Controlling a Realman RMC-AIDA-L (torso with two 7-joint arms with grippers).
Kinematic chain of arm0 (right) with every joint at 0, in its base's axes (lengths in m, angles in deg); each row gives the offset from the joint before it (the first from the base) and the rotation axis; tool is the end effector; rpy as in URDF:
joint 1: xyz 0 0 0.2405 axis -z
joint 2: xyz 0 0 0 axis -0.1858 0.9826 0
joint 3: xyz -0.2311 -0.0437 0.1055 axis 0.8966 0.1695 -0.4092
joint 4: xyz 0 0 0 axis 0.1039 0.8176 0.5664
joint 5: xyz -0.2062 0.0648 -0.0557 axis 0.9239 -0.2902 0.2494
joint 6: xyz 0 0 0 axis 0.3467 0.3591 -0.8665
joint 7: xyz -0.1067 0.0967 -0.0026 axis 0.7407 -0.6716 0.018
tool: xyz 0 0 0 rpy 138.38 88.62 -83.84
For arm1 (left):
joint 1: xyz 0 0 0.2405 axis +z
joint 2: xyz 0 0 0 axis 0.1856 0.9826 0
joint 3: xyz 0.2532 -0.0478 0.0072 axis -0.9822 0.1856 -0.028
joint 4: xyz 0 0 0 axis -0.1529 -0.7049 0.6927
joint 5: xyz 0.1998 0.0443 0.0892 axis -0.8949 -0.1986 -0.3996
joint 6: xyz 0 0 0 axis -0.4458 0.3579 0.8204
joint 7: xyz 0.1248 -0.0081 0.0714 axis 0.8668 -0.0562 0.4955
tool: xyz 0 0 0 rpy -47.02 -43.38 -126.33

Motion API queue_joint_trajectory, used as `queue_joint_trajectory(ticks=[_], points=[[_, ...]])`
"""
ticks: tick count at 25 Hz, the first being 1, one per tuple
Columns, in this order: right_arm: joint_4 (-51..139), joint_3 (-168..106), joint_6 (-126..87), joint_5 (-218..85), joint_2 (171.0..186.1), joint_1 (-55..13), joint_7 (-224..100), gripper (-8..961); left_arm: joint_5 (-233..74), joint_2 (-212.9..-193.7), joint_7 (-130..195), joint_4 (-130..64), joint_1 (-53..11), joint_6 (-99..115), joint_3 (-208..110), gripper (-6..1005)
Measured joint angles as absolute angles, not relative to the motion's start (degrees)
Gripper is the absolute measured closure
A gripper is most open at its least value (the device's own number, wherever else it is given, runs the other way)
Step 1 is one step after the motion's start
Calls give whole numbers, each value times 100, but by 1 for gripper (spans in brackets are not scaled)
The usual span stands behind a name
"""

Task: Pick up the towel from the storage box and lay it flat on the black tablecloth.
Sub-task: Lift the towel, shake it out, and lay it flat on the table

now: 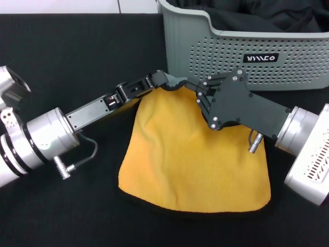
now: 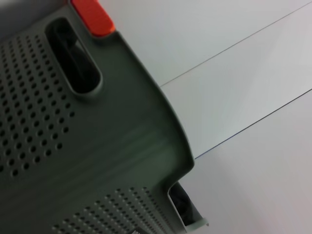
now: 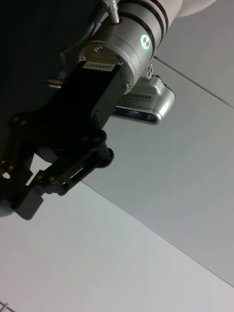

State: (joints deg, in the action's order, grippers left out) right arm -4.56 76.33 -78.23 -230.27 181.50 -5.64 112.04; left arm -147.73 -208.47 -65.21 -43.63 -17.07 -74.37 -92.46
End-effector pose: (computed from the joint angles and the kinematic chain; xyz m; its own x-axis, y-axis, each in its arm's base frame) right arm 0.1794 0.3189 -0.0843 0.7850 0.5164 -0.3423 0.1367 -0.6832 -0.7173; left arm -0.2654 0.3059 -0.0469 -0.0012 0.7106 0.7036 0.7430 -0.4703 0.4762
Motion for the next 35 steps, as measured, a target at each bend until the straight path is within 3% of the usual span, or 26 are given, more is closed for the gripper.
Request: queue_joint_trajectory(ticks=[4, 9, 24, 35], points=[[-456, 7632, -7834, -23080, 18151, -563, 11204, 951, -14758, -20859, -6246, -4357, -1684, -7466, -9244, 837], [-444, 7624, -7835, -23140, 18150, -563, 11204, 949, -14756, -20843, -5750, -4355, -1630, -7716, -9227, 660], [-379, 7550, -7822, -23174, 18150, -609, 11198, 935, -15044, -20751, -4733, -4577, -1536, -8115, -9261, 588], [-359, 7535, -7810, -23182, 18150, -618, 11179, 925, -14543, -20798, -2168, -5299, -1266, -9023, -9219, 585]])
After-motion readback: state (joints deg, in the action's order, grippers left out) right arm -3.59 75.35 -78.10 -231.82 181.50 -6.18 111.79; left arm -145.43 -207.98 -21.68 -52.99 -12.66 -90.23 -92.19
